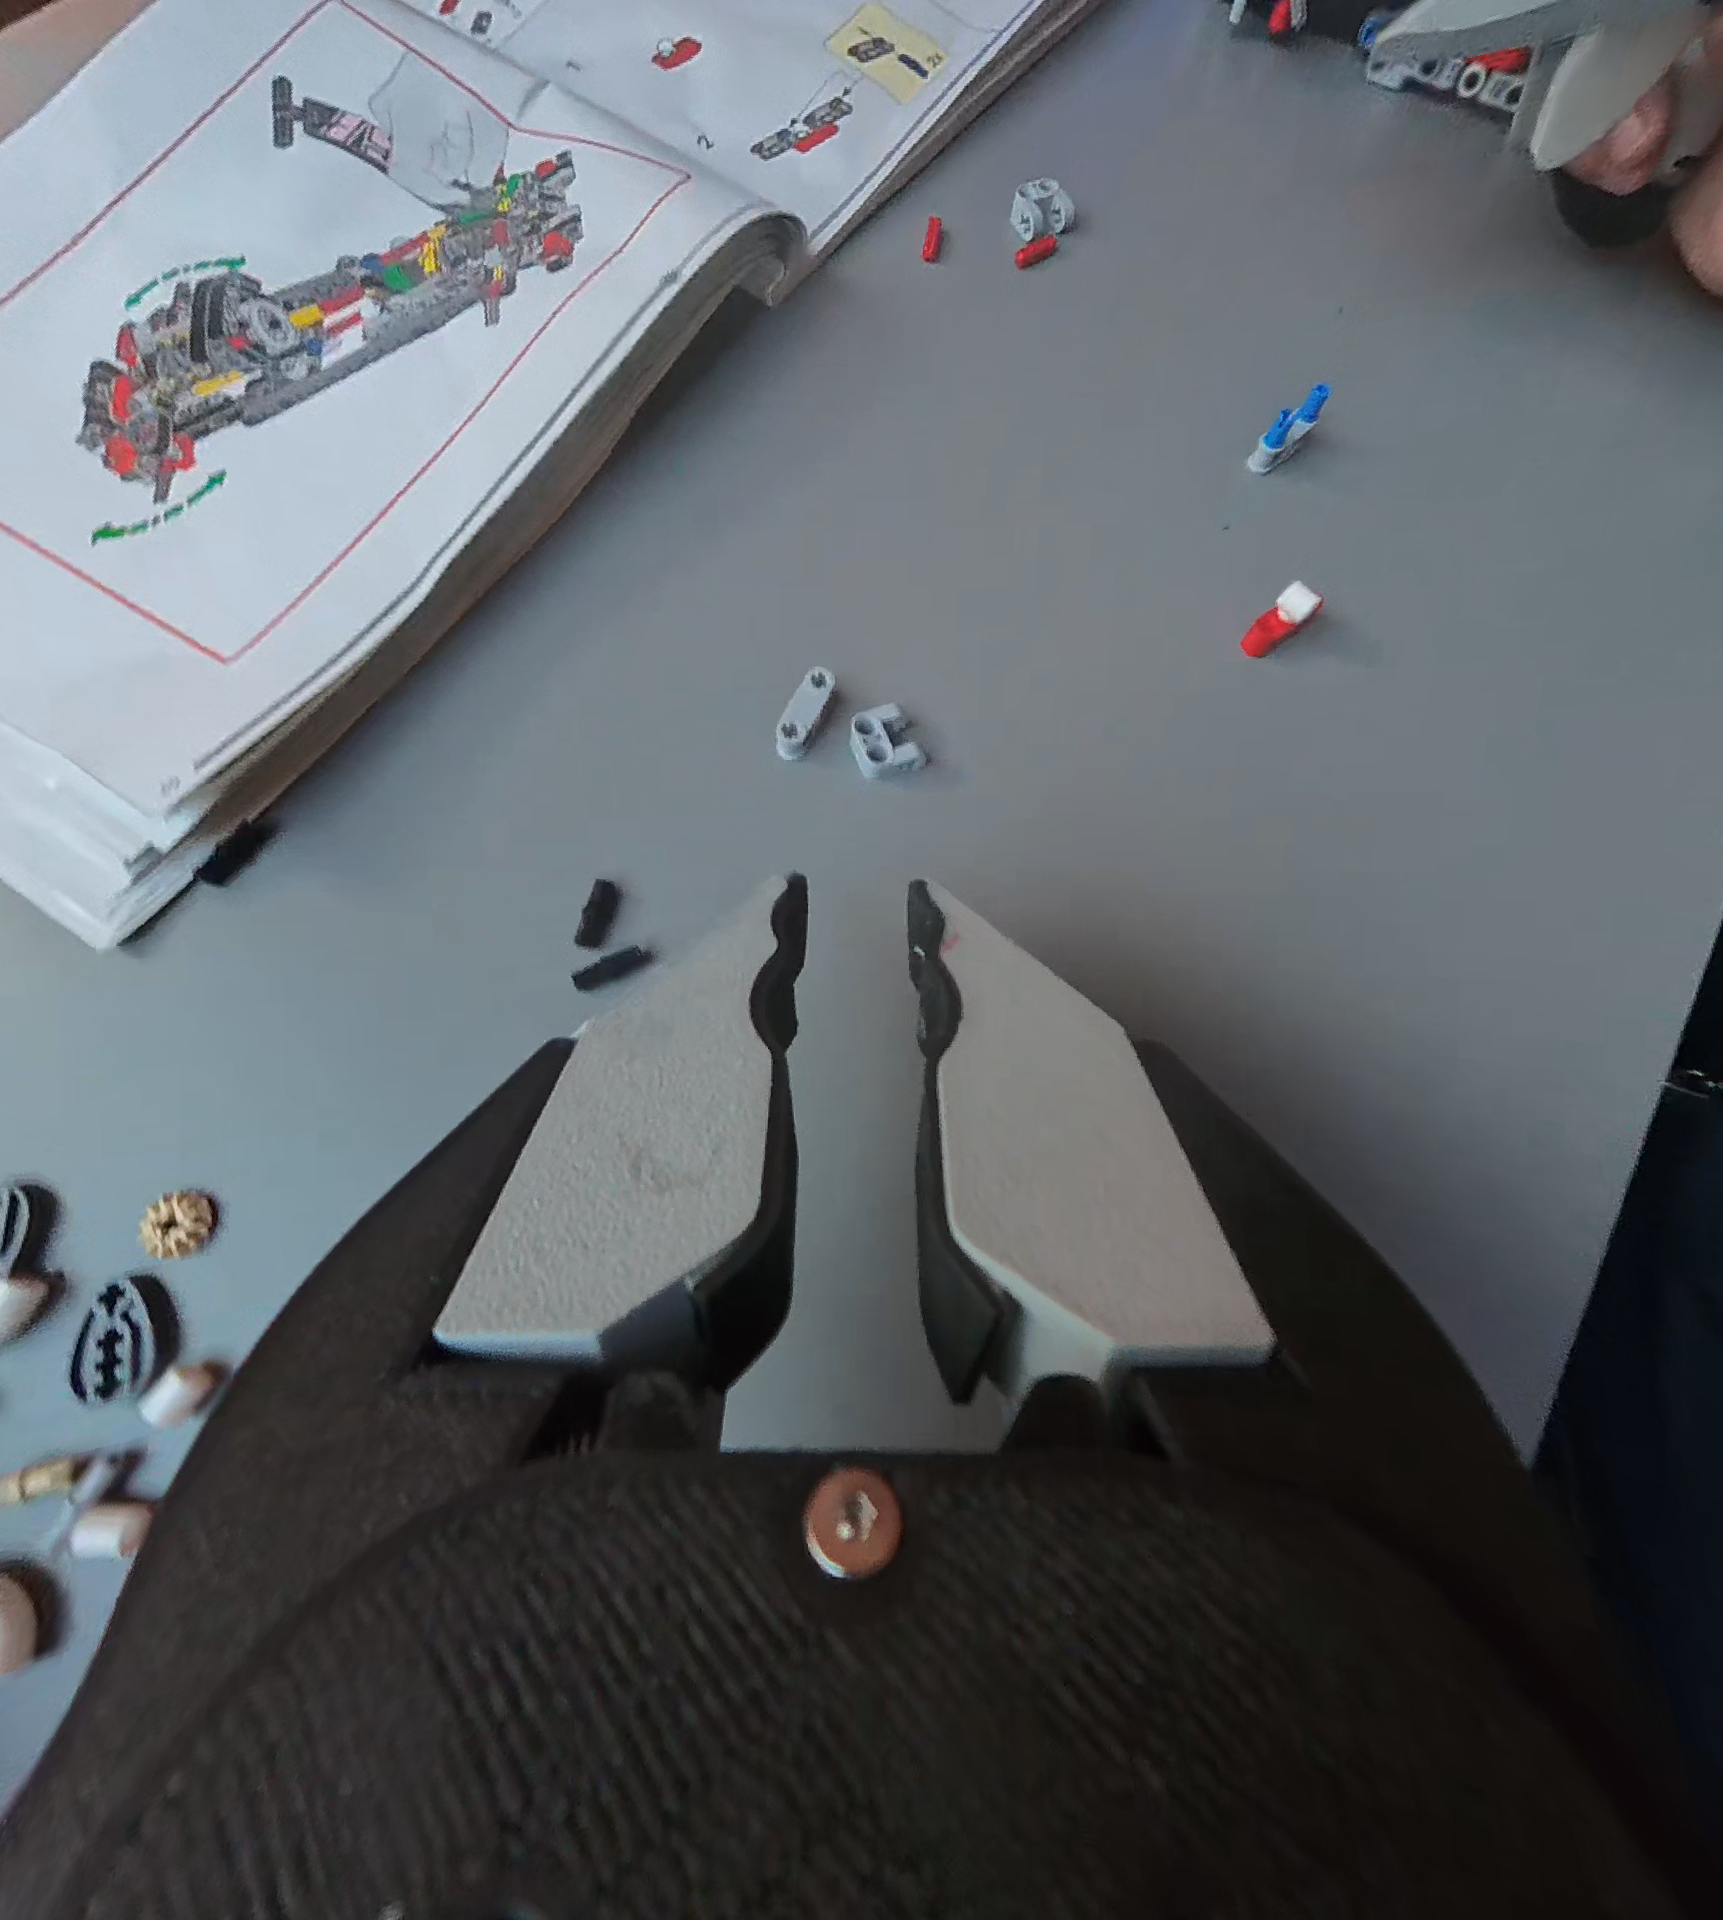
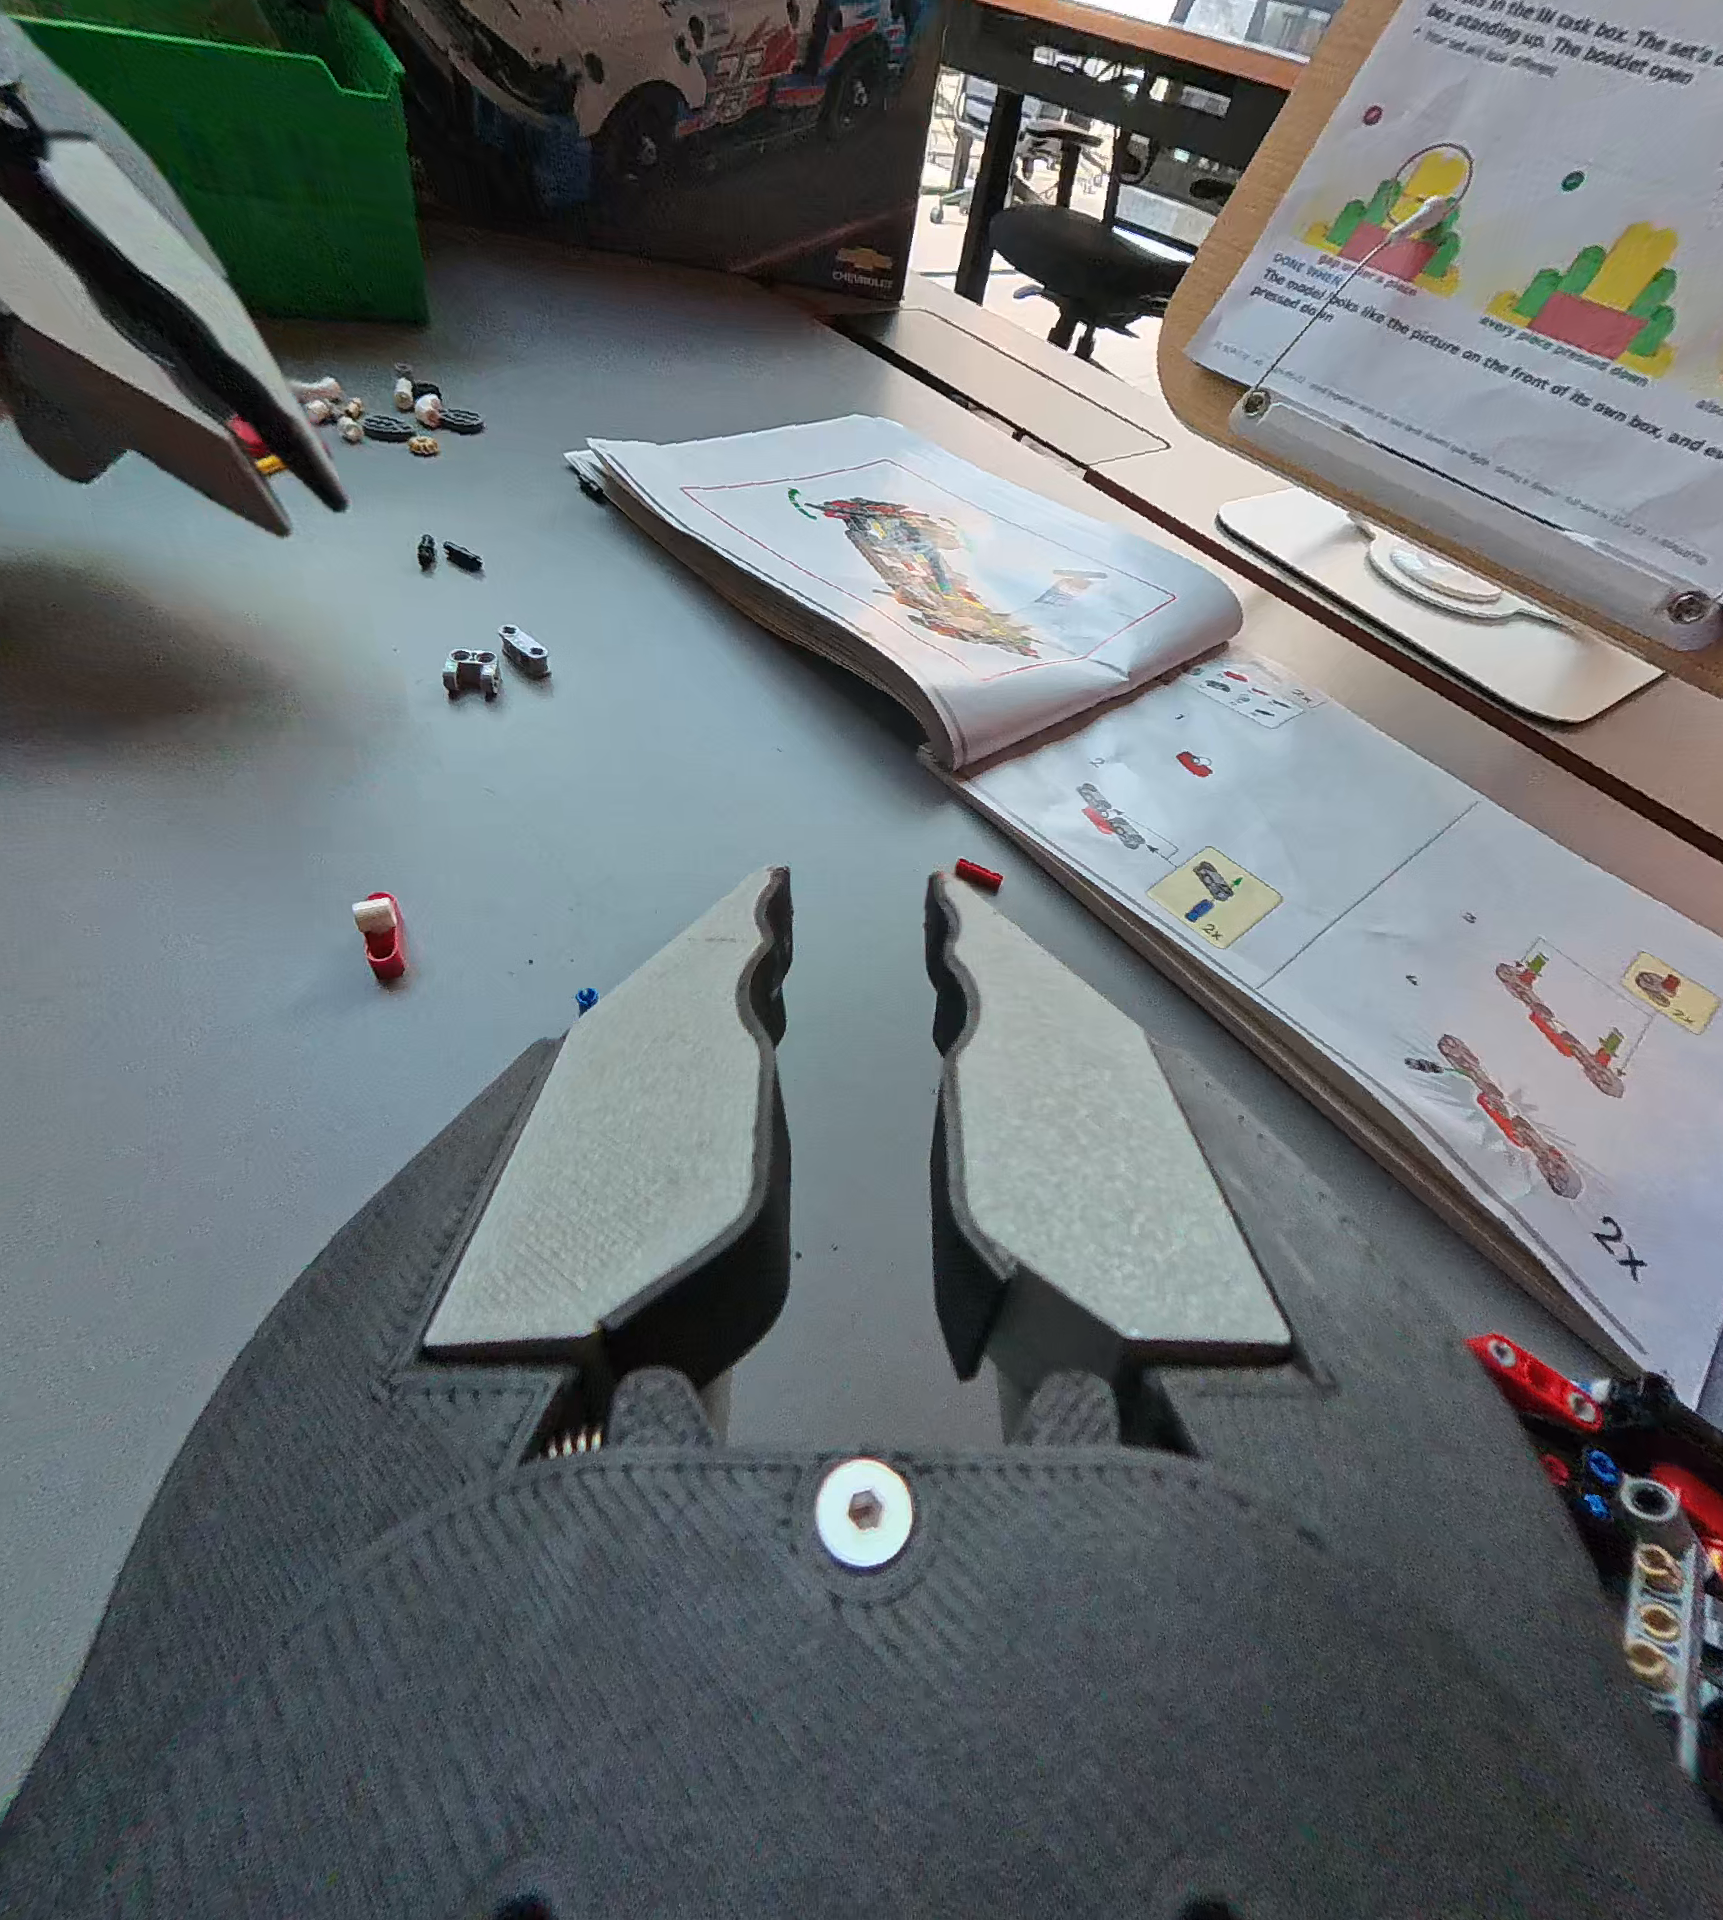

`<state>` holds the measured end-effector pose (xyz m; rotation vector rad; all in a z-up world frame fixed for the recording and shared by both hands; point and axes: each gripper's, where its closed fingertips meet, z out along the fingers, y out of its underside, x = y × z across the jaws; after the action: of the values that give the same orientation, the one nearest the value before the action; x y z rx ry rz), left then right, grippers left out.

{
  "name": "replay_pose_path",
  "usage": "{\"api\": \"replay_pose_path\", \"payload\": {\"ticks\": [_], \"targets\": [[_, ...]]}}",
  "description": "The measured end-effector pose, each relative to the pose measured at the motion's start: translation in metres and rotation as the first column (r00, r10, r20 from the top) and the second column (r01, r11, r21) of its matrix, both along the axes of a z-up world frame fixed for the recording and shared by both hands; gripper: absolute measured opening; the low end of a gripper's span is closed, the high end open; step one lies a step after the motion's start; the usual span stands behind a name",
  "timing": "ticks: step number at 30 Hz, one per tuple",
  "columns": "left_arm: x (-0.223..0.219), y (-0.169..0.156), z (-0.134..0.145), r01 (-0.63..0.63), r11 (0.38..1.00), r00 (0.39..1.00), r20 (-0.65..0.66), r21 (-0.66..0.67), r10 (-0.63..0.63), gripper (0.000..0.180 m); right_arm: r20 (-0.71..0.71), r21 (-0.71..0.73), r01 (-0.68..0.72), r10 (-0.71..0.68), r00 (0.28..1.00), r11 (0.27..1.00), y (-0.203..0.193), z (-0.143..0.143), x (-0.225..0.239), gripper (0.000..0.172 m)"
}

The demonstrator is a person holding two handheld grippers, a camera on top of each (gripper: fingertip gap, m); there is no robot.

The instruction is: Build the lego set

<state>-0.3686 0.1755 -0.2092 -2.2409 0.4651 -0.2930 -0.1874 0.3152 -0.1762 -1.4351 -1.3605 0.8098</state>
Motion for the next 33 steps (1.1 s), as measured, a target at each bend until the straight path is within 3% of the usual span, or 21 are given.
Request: {"api": "replay_pose_path", "payload": {"ticks": [6, 10, 13, 17, 21, 24, 28, 33], "targets": [[0.003, 0.04, -0.015, 0.151, 0.986, 0.975, -0.15, -0.072, -0.161, 0.017, 0.005, 0.019, -0.022, 0.022, 1.0, 1.0, -0.005, 0.0, -0.001, 0.022], [0.009, 0.05, -0.029, 0.225, 0.963, 0.96, -0.138, -0.148, -0.245, 0.017, 0.002, 0.02, -0.029, 0.029, 1.0, 0.999, -0.006, 0.0, -0.001, 0.021], [0.013, 0.052, -0.038, 0.241, 0.953, 0.951, -0.151, -0.181, -0.27, 0.006, -0.003, 0.02, -0.037, 0.037, 0.999, 0.999, -0.008, 0.001, -0.001, 0.02], [0.017, 0.058, -0.039, 0.225, 0.959, 0.956, -0.149, -0.174, -0.252, 0.006, -0.019, 0.024, -0.027, 0.027, 0.999, 0.999, -0.006, 0.005, 0.002, 0.017], [0.006, 0.064, -0.017, 0.176, 0.977, 0.958, -0.207, -0.12, -0.198, 0.006, -0.041, 0.006, -0.018, 0.018, 0.999, 1.0, -0.003, 0.008, 0.005, 0.016], [-0.021, 0.054, 0.019, 0.099, 0.993, 0.955, -0.275, -0.062, -0.113, 0.005, -0.046, -0.008, -0.016, 0.016, 0.999, 1.0, -0.002, 0.008, 0.006, 0.016], [-0.039, 0.016, 0.055, 0.032, 0.999, 0.98, -0.198, -0.026, -0.036, 0.005, -0.051, -0.014, -0.03, 0.029, 0.998, 0.999, -0.004, 0.008, 0.005, 0.016], [-0.015, -0.023, 0.03, 0.01, 0.998, 0.993, -0.118, -0.059, -0.017, 0.005, -0.031, -0.012, -0.049, 0.048, 0.998, 0.999, -0.008, 0.005, 0.001, 0.016]]}}
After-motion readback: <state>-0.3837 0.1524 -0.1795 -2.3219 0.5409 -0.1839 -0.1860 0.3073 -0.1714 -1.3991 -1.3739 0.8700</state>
